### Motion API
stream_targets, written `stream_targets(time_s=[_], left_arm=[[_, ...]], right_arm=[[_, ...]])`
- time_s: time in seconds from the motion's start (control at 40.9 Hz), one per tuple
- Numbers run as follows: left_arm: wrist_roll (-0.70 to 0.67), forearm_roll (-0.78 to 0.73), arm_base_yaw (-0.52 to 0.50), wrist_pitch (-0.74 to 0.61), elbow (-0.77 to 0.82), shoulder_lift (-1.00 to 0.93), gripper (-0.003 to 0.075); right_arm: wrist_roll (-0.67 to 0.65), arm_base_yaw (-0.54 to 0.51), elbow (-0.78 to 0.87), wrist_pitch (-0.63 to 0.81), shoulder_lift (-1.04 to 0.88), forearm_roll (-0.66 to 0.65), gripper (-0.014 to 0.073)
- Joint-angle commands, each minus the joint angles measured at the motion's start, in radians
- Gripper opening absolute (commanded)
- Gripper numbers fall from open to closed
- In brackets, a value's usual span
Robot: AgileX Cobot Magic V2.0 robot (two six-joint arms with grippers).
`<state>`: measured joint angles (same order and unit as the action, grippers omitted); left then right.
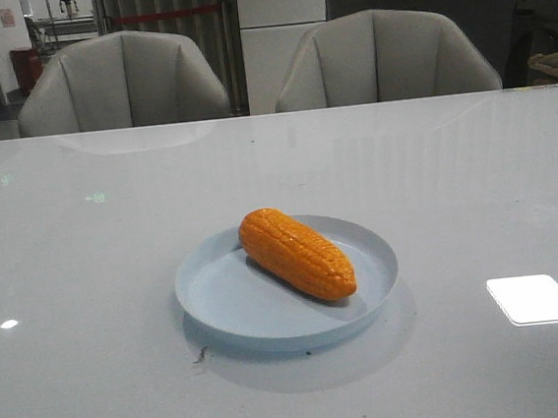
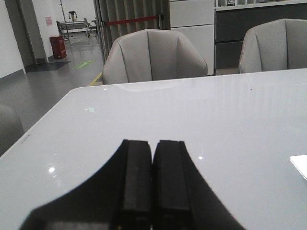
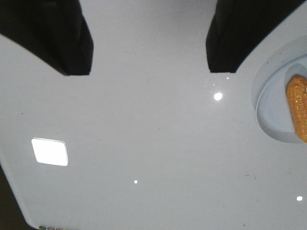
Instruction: Place corn on plate with both arms
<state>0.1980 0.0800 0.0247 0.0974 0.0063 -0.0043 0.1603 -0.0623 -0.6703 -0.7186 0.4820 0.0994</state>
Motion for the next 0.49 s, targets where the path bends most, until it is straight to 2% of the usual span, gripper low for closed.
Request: stream_targets(time_s=[0.0,0.196,0.293,0.465], left_arm=[[-0.002,0.005,-0.001,-0.078,0.036,-0.017,0.0089],[-0.002,0.005,-0.001,-0.078,0.036,-0.017,0.0089],[-0.002,0.005,-0.001,-0.078,0.036,-0.017,0.0089],[-0.002,0.005,-0.001,-0.078,0.036,-0.017,0.0089]], right_arm=[[0.001,0.002,0.059,0.157,-0.072,0.007,0.0483],[0.001,0.051,0.243,0.433,-0.285,0.034,0.0167],[0.001,0.081,0.321,0.573,-0.389,0.034,0.0066],[0.001,0.086,0.477,0.754,-0.516,0.034,0.0057]])
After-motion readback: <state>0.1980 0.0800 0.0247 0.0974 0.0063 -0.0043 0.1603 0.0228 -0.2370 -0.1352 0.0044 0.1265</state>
